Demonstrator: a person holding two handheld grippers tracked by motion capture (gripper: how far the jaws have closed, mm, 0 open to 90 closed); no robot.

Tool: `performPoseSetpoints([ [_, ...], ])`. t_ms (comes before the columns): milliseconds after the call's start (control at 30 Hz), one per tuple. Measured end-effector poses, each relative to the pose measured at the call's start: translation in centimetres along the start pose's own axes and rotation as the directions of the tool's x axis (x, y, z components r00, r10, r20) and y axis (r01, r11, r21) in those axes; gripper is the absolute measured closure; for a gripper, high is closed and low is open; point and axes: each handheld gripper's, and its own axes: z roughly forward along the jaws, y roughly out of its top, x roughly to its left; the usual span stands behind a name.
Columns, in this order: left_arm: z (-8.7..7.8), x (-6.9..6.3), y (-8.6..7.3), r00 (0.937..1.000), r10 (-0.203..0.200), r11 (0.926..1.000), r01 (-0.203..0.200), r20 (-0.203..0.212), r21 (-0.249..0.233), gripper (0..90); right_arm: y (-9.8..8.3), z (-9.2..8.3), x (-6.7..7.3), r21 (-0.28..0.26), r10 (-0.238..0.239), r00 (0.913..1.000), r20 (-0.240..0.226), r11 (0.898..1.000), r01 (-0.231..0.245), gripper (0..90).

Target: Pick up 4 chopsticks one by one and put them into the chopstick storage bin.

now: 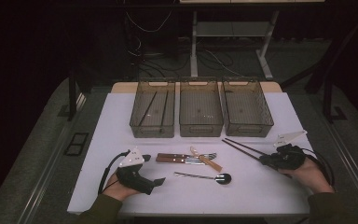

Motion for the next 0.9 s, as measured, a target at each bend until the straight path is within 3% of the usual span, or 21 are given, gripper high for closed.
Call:
performPoseSetpoints([
  [900,0.1,-0.2,0.0,0.9999,0.006,0.9999,-0.007,0.011,0.009,0.0,1.3,-2.3,2.0,-0.124,-0.020,0.9983,-0.054,0.992,0.013,85.0],
])
